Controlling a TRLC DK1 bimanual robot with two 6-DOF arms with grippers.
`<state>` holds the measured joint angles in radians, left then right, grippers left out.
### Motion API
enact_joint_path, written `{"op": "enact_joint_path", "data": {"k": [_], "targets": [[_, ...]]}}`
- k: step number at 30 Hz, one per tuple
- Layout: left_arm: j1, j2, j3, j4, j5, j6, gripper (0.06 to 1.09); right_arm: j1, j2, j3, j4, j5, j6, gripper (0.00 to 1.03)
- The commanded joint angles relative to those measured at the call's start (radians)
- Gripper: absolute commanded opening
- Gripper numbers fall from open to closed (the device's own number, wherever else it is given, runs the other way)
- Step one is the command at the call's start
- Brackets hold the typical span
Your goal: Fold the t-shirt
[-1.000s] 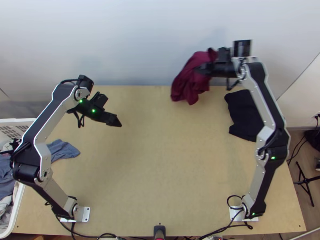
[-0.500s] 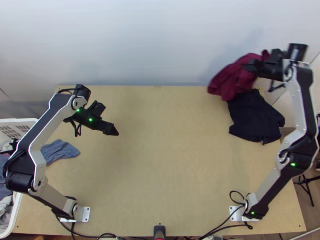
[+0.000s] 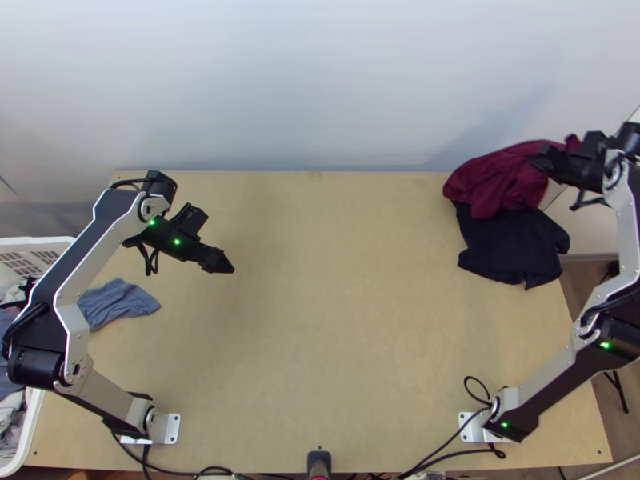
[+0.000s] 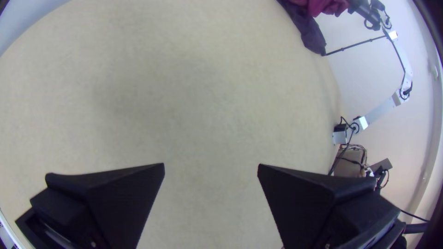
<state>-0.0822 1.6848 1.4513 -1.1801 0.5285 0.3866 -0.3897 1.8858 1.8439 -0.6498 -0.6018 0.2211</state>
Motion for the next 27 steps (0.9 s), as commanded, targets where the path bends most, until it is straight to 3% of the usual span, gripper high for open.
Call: {"op": "enact_joint_path", "data": {"k": [1, 8, 11, 16, 18, 25, 27], "targets": [[0.009, 0.007, -0.006, -0.001, 0.001, 0.02, 1.04, -0.061, -0.007, -0.152, 0.032, 0.007, -0.034, 0.03], [0.01, -0.011, -0.051, 0.002, 0.008, 0.029, 1.04, -0.178, -0.047, -0.46, 0.107, 0.008, -0.085, 0.03], [0.01, -0.019, -0.08, 0.011, 0.008, 0.037, 1.04, -0.218, -0.047, -0.548, 0.124, 0.071, -0.129, 0.03], [0.009, -0.027, -0.095, 0.013, 0.01, 0.038, 1.04, -0.278, -0.031, -0.617, 0.139, 0.074, -0.154, 0.09], [0.009, -0.027, -0.097, 0.014, 0.01, 0.04, 1.04, -0.293, -0.033, -0.632, 0.139, 0.079, -0.172, 0.2], [0.009, -0.027, -0.1, 0.019, 0.01, 0.04, 1.04, -0.333, -0.045, -0.592, 0.041, 0.086, -0.23, 0.95], [0.006, -0.027, -0.103, 0.019, 0.01, 0.04, 1.04, -0.333, -0.067, -0.565, -0.014, 0.102, -0.264, 0.99]]}}
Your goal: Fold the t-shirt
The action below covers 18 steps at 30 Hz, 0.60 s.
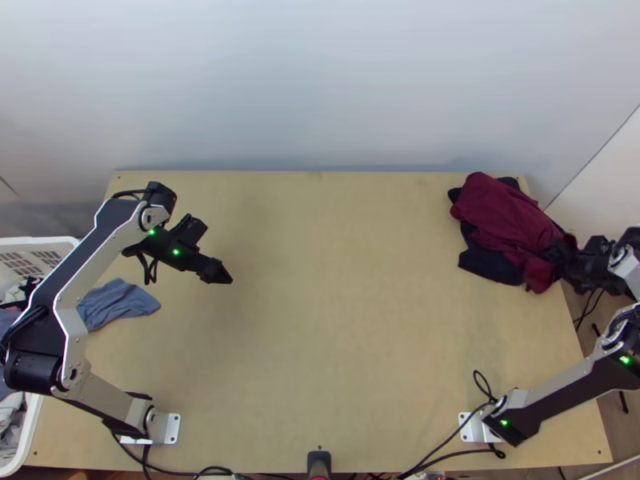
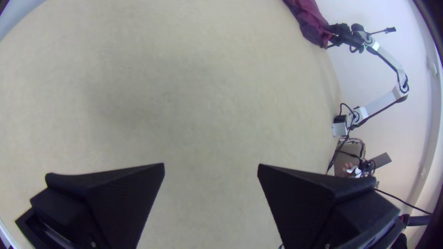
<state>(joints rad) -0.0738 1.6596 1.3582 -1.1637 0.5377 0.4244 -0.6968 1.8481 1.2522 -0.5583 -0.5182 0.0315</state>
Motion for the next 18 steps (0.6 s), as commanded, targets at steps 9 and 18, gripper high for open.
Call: {"op": "enact_joint_path", "data": {"k": [9, 18], "targets": [[-0.014, -0.011, -0.031, 0.002, 0.001, 0.008, 1.04, -0.129, -0.207, 0.072, -0.107, 0.19, -0.137, 0.99], [-0.034, -0.018, -0.019, 0.009, 0.001, -0.01, 1.04, 0.051, -0.254, 0.156, -0.124, 0.221, -0.104, 0.92]]}}
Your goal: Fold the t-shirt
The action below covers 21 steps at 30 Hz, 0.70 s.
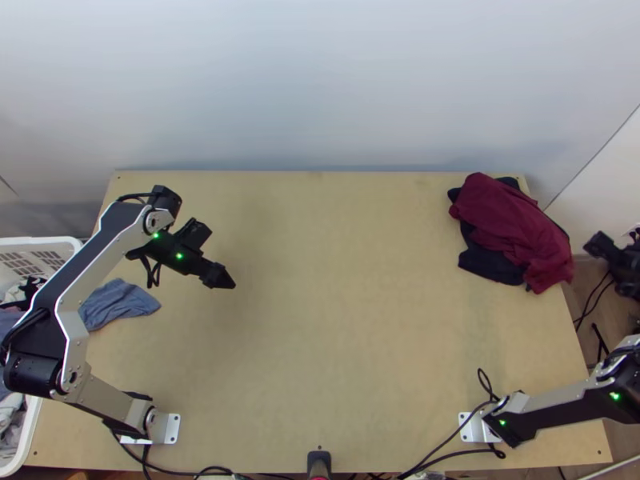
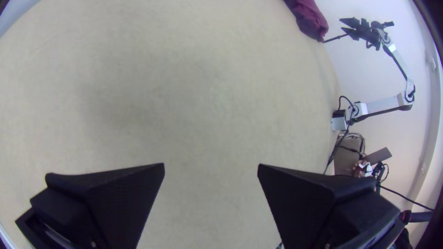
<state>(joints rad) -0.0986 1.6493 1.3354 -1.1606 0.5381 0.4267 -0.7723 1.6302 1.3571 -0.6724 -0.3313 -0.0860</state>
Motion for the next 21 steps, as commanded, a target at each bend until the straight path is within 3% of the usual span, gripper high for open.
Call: {"op": "enact_joint_path", "data": {"k": [1, 4, 5, 8, 10, 16, 21], "targets": [[-0.009, -0.016, 0.001, 0.01, -0.004, -0.013, 1.04, 0.165, -0.033, 0.056, -0.004, 0.052, 0.015, 0.88], [-0.007, -0.04, -0.01, 0.03, -0.024, -0.013, 1.04, 0.261, -0.02, 0.051, 0.037, 0.092, 0.02, 0.72], [-0.006, -0.051, -0.016, 0.036, -0.035, -0.013, 1.04, 0.291, -0.013, 0.04, 0.065, 0.104, 0.032, 0.63], [0.004, -0.102, -0.047, 0.084, -0.072, -0.025, 1.04, 0.363, -0.012, -0.036, 0.267, 0.147, 0.043, 0.22], [0.004, -0.146, -0.081, 0.144, -0.139, -0.04, 1.04, 0.409, 0.008, -0.062, 0.381, 0.184, 0.04, 0.05], [0.008, -0.217, -0.148, 0.211, -0.228, -0.068, 1.04, 0.505, 0.134, -0.07, 0.476, 0.196, 0.043, 0.03], [0.01, -0.27, -0.165, 0.219, -0.29, -0.097, 1.04, 0.573, 0.204, -0.116, 0.62, 0.262, 0.04, 0.03]]}}
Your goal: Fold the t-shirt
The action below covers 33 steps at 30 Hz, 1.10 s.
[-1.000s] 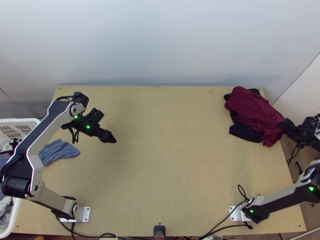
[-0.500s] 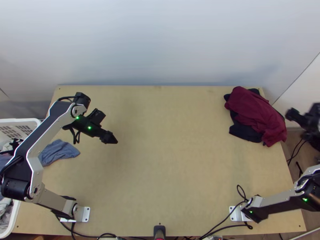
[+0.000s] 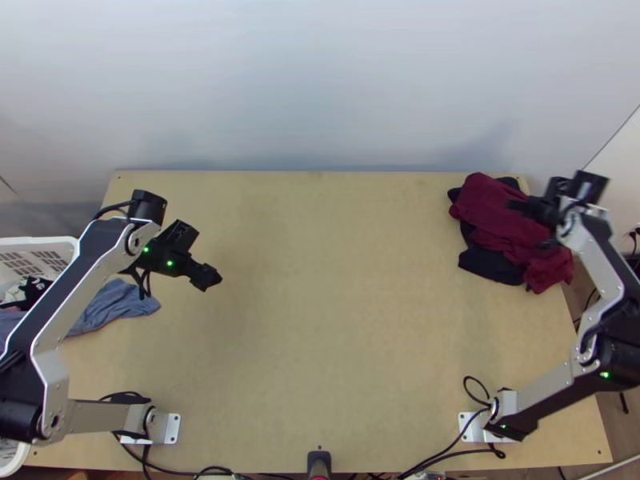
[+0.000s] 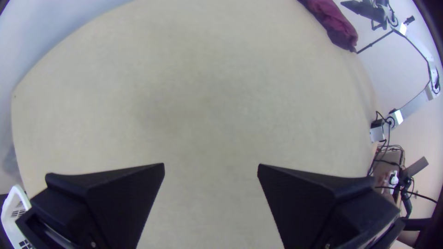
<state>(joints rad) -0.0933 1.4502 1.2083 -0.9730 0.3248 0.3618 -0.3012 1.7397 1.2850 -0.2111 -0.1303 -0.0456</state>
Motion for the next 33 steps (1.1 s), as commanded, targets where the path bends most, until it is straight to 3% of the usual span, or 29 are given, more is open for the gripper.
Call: {"op": "enact_joint_path", "data": {"k": [1, 4, 9, 13, 16, 17, 20, 33], "targets": [[0.004, -0.077, -0.041, 0.031, -0.082, -0.038, 1.04, 0.106, 0.115, -0.049, 0.182, 0.066, 0.0, 0.03], [0.003, -0.086, -0.042, 0.025, -0.107, -0.052, 1.04, 0.108, 0.202, -0.056, 0.257, 0.066, 0.003, 0.03], [0.004, -0.1, -0.035, 0.02, -0.133, -0.077, 1.04, 0.097, 0.261, -0.013, 0.266, 0.066, 0.018, 0.03], [0.003, -0.102, -0.032, 0.02, -0.151, -0.081, 1.04, 0.082, 0.268, 0.034, 0.179, 0.064, 0.067, 0.44], [0.004, -0.103, -0.032, 0.02, -0.155, -0.081, 1.04, 0.079, 0.281, 0.086, 0.035, 0.064, 0.066, 0.92], [0.004, -0.105, -0.032, 0.02, -0.155, -0.081, 1.04, 0.079, 0.281, 0.106, -0.022, 0.061, 0.064, 1.0], [0.003, -0.114, -0.036, 0.02, -0.156, -0.081, 1.04, 0.077, 0.224, 0.102, -0.108, 0.043, 0.066, 1.0], [0.007, -0.267, -0.159, 0.068, -0.193, -0.083, 1.04, 0.103, -0.309, -0.044, -0.132, 0.023, 0.067, 1.0]]}}
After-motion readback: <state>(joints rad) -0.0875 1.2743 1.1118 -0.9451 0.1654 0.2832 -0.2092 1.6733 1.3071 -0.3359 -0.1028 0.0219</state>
